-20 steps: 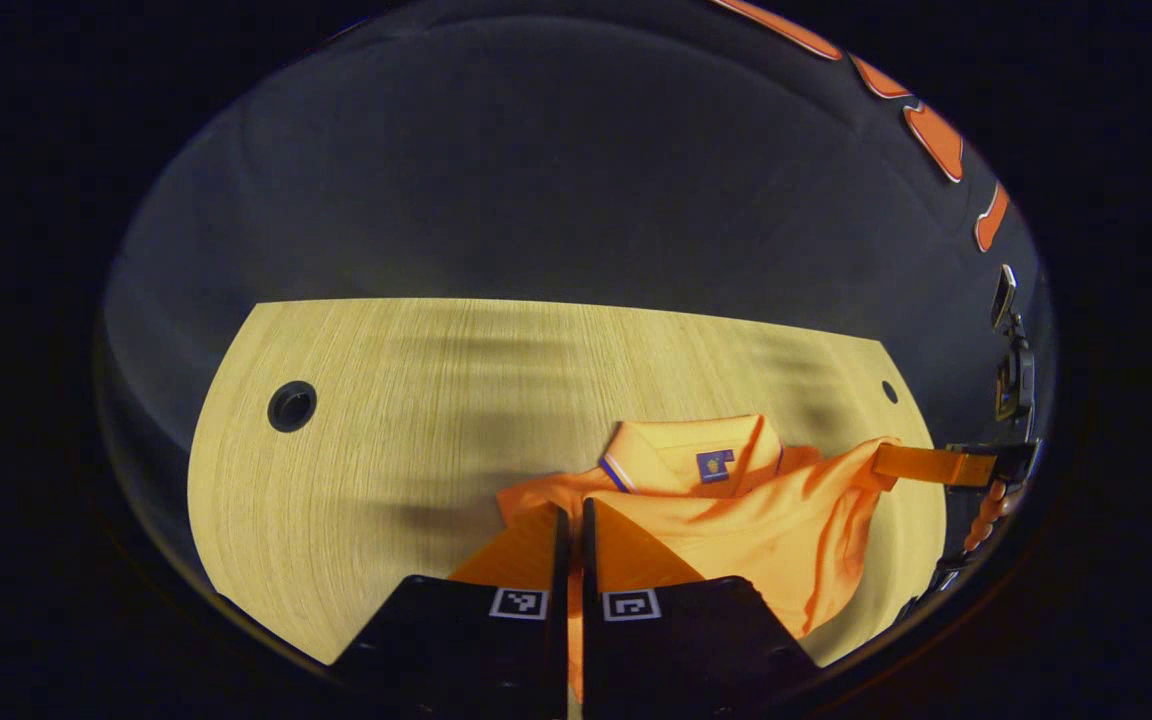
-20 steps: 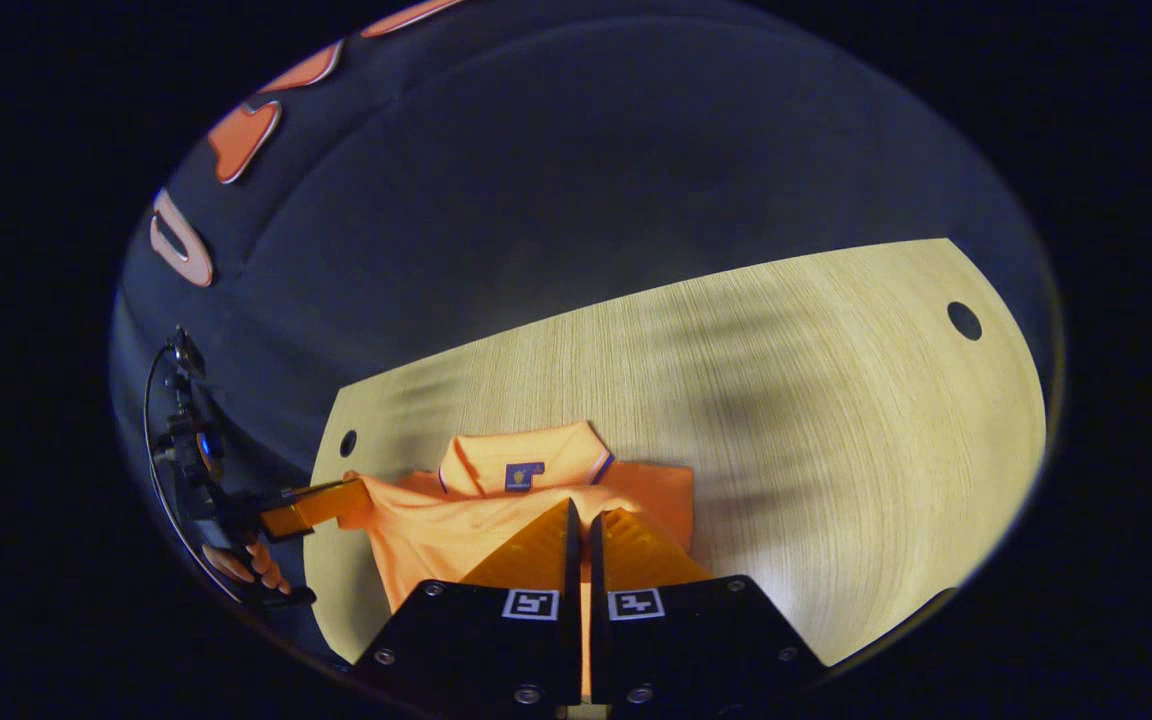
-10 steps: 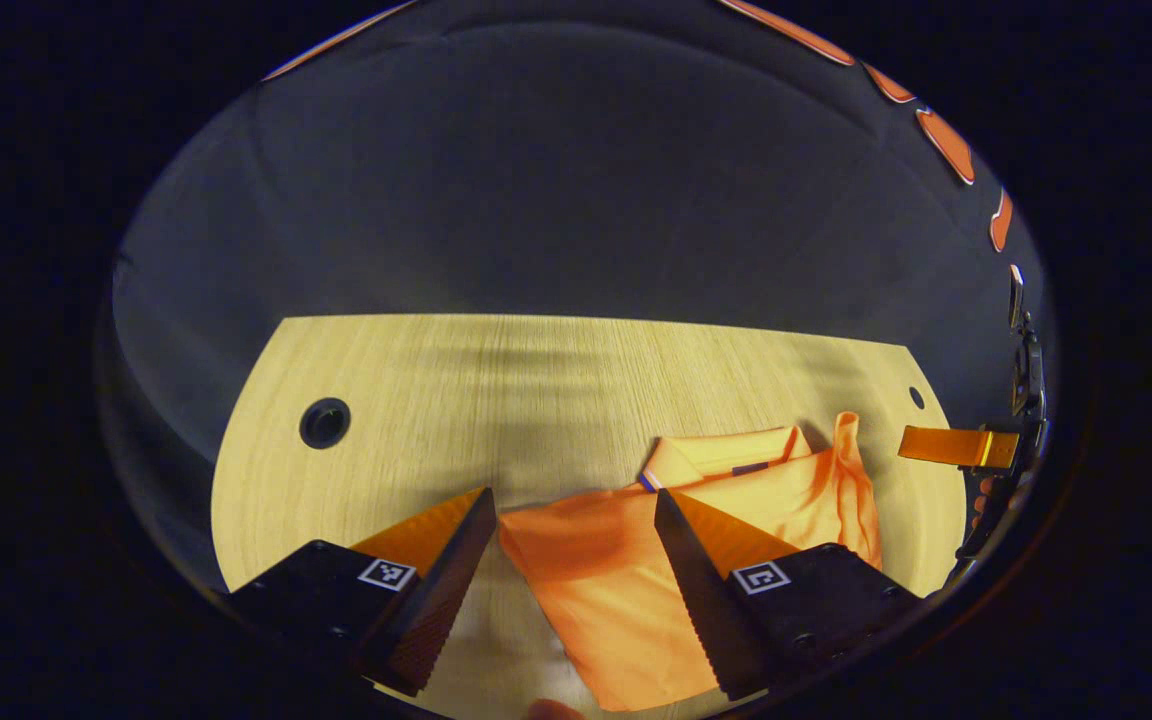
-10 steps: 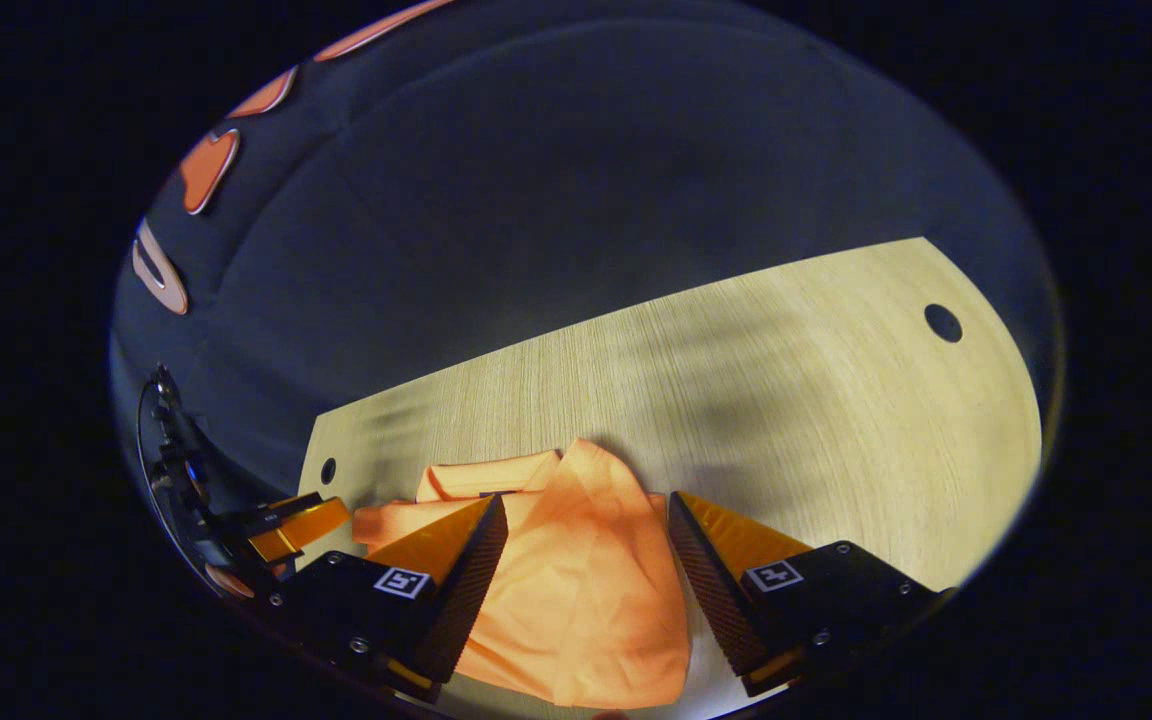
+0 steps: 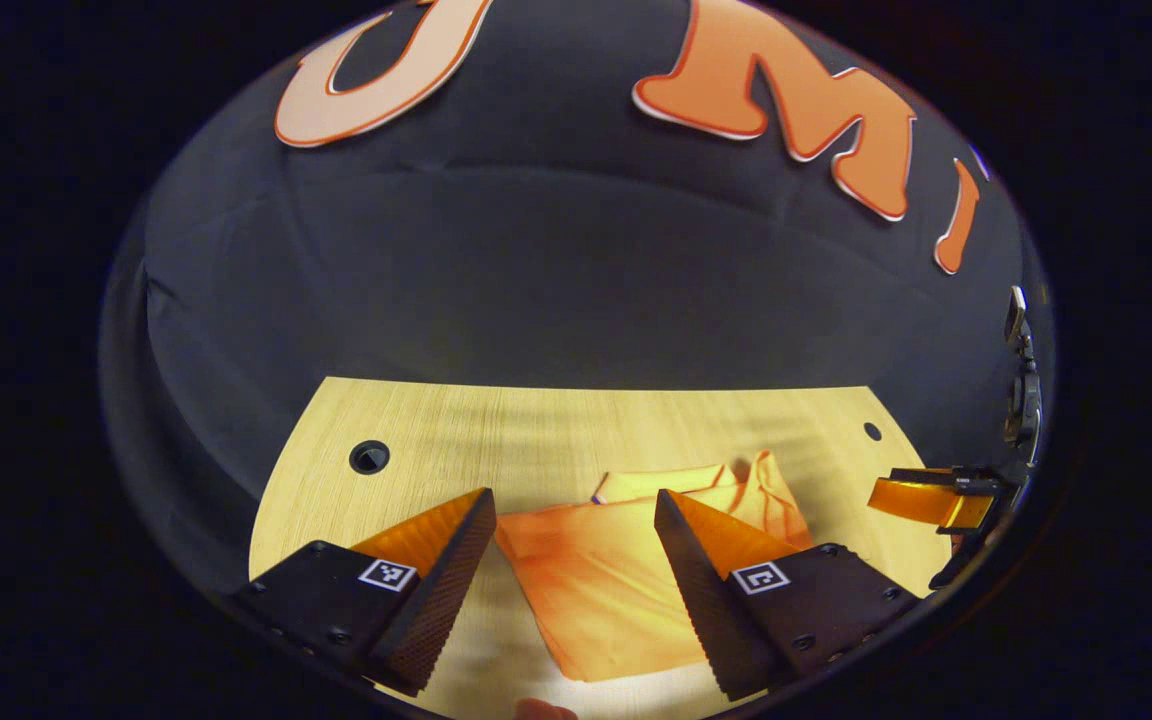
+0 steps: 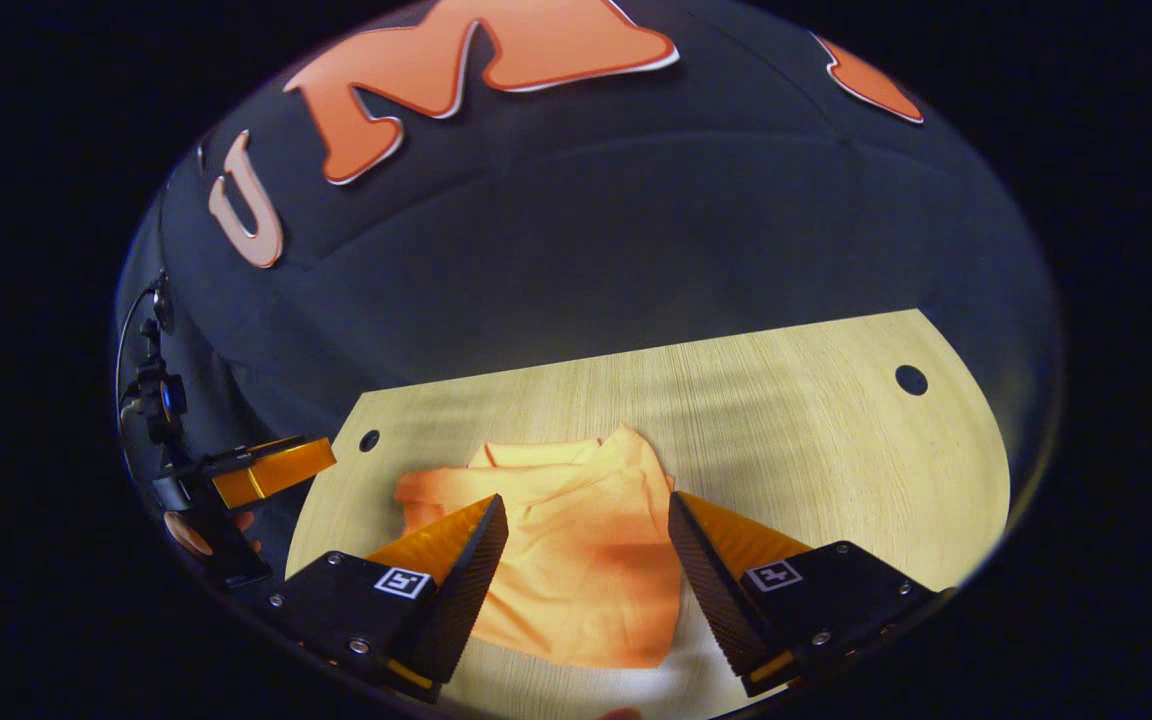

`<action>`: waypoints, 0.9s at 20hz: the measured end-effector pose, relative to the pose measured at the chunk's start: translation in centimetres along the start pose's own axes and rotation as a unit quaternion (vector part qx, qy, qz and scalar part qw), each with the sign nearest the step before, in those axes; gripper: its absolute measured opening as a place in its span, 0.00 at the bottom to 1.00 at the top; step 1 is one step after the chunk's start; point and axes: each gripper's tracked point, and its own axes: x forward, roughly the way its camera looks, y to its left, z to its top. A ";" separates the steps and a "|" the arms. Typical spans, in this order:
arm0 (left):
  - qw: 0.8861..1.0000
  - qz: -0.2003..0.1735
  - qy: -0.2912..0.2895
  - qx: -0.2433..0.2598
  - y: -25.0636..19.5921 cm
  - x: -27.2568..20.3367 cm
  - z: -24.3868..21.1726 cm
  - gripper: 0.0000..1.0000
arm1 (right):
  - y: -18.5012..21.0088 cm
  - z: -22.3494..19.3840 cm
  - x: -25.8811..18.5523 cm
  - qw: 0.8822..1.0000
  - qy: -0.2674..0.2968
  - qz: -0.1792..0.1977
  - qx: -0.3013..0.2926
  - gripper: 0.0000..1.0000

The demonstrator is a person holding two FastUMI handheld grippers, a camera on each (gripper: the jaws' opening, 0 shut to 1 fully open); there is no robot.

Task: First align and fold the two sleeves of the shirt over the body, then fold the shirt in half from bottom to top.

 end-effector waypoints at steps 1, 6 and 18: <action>1.000 -0.001 -0.008 0.002 -0.6 -1.4 -0.2 0.99 | 0.5 0.2 -1.0 1.000 -0.011 0.003 -0.007 0.99; 0.998 -0.010 -0.060 0.011 -4.4 -8.3 -0.3 0.99 | 3.2 1.3 -7.5 0.996 -0.076 0.010 -0.044 0.98; 0.975 -0.002 -0.221 0.012 -7.9 -21.4 -1.0 0.98 | 6.6 0.8 -17.6 0.971 -0.210 0.007 -0.116 0.98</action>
